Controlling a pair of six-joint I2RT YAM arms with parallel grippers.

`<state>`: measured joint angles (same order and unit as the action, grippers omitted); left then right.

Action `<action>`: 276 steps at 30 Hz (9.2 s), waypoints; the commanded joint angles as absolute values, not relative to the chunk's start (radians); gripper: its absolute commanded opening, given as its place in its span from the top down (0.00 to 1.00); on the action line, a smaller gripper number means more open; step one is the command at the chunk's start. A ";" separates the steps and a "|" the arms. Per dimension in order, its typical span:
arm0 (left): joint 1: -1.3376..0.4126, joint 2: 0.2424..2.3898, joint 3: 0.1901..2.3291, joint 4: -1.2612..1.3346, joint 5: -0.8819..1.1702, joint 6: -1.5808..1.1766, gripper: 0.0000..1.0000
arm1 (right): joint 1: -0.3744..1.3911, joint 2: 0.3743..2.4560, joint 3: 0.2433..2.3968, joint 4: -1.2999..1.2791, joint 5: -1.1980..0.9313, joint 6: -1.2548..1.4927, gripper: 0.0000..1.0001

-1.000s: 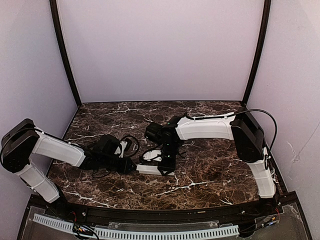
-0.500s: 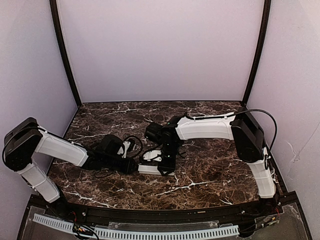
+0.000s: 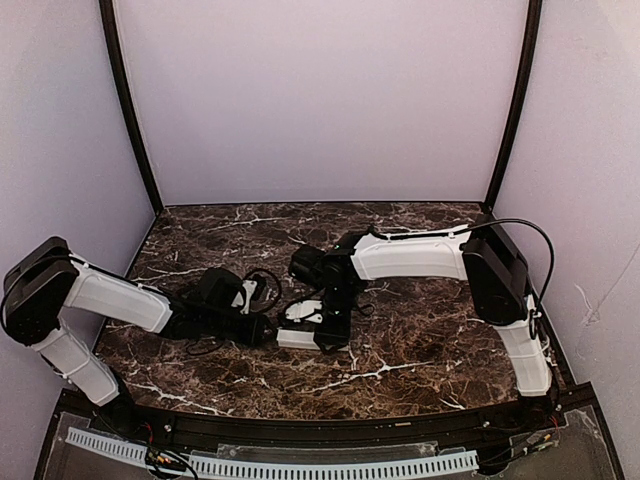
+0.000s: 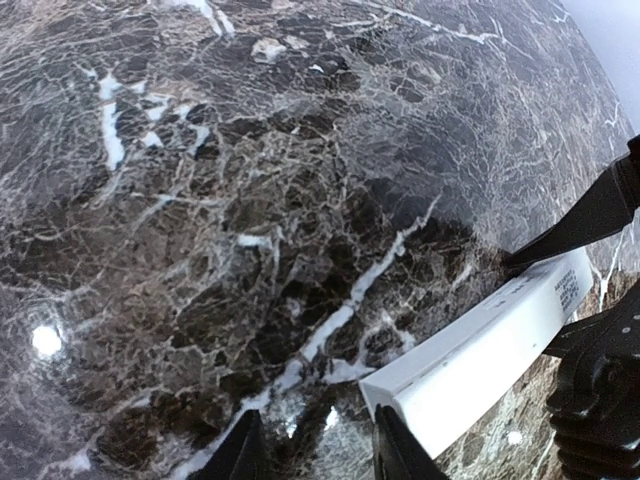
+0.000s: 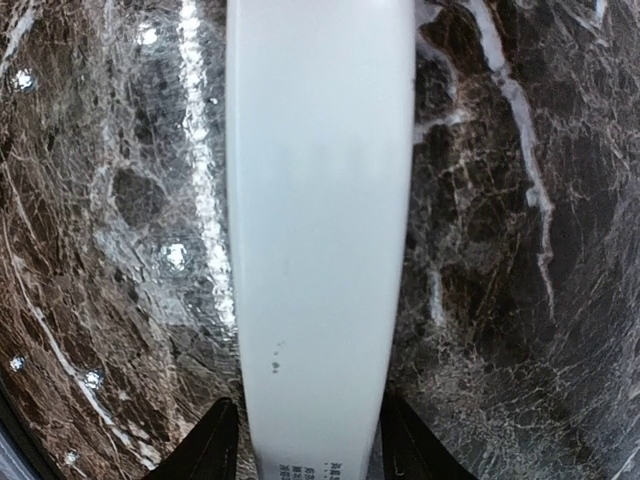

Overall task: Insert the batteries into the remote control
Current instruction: Load the battery cover onto the remote control without the battery cover.

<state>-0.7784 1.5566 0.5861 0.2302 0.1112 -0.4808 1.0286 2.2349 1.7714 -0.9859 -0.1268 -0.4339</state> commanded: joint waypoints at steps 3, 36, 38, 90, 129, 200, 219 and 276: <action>-0.739 1.450 0.543 0.203 0.080 -0.498 0.55 | 1.022 2.252 1.733 -0.933 -0.101 -0.424 0.49; -0.749 1.576 0.509 0.456 0.325 -0.611 0.38 | 1.010 2.244 1.736 -0.907 -0.130 -0.418 0.52; -0.751 1.581 0.512 0.462 0.326 -0.618 0.39 | 1.011 2.244 1.736 -0.905 -0.130 -0.418 0.52; -0.770 1.644 0.604 0.359 0.292 -0.604 0.46 | 0.994 2.234 1.715 -0.888 -0.171 -0.435 0.49; -0.737 1.615 0.608 0.253 0.240 -0.628 0.44 | 0.976 2.184 1.718 -0.848 -0.225 -0.438 0.35; -0.735 1.691 0.647 0.189 0.256 -0.568 0.61 | 0.931 2.013 1.565 -0.756 -0.327 -0.354 0.66; -0.734 1.697 0.649 0.196 0.259 -0.584 0.64 | 0.914 2.086 1.492 -0.740 -0.283 -0.363 0.82; -0.770 1.638 0.588 0.190 0.252 -0.564 0.96 | 0.916 2.084 1.430 -0.751 -0.247 -0.386 0.80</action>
<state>-0.7444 1.5982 0.6144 0.3069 0.2535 -0.5823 0.9157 2.0487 1.4895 -0.6971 -0.3149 -0.3687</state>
